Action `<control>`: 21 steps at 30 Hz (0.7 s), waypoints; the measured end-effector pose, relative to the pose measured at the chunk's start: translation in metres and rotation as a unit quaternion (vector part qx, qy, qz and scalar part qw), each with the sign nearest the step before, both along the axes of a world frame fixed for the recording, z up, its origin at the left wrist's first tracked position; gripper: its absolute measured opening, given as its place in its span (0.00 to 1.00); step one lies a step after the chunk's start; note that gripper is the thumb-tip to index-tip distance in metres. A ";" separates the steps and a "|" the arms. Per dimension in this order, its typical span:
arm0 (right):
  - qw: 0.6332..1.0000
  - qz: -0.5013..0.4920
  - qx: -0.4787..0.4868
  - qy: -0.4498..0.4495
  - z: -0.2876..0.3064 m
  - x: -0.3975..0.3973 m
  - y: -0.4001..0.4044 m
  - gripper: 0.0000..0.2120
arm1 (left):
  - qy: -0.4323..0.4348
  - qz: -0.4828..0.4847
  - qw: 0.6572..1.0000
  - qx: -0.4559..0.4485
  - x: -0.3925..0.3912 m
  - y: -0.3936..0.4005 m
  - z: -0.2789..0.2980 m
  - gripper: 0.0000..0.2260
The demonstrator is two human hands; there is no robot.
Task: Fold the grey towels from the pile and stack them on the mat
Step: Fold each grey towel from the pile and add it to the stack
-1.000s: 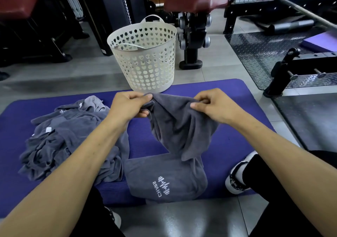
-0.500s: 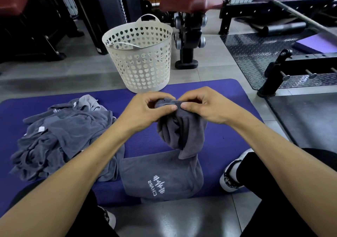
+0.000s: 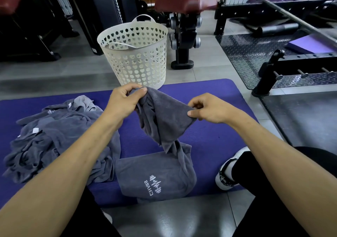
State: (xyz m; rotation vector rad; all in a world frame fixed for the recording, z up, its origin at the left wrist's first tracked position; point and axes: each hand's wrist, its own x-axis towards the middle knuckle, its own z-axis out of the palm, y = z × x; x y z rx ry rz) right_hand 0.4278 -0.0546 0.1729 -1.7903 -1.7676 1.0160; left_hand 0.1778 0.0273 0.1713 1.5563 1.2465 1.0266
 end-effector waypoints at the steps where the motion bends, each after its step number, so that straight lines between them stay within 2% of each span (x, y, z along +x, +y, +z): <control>1: 1.000 -0.008 0.005 0.007 0.000 0.000 0.000 0.05 | -0.001 0.004 1.000 -0.007 0.001 0.000 -0.001 0.04; 4: 0.997 -0.060 0.023 0.050 -0.001 0.002 0.001 0.06 | -0.014 0.020 0.999 -0.037 0.002 0.001 -0.002 0.04; 7: 0.977 -0.163 0.105 0.083 -0.001 0.004 0.003 0.05 | -0.026 0.010 0.997 -0.071 0.001 0.001 -0.004 0.03; 9: 0.953 -0.214 0.138 0.167 0.004 0.005 0.003 0.04 | -0.028 -0.011 0.996 -0.084 0.001 0.001 -0.007 0.03; 12: 0.920 -0.204 0.155 0.297 0.012 0.000 0.003 0.03 | -0.017 -0.032 0.996 -0.078 0.004 0.000 -0.009 0.05; 14: 0.914 -0.193 0.161 0.318 0.015 -0.005 0.002 0.04 | 0.017 -0.046 0.998 -0.037 0.007 -0.003 -0.009 0.10; 16: 0.918 -0.191 0.166 0.307 0.016 -0.009 0.002 0.06 | 0.085 -0.054 0.994 0.048 0.009 -0.009 -0.008 0.12; 18: 0.924 -0.191 0.167 0.286 0.016 -0.011 0.002 0.06 | 0.183 -0.064 0.970 0.145 0.010 -0.013 -0.007 0.12; 21: 0.931 -0.185 0.159 0.270 0.014 -0.014 0.003 0.05 | 0.223 -0.093 0.946 0.215 0.011 -0.017 -0.008 0.08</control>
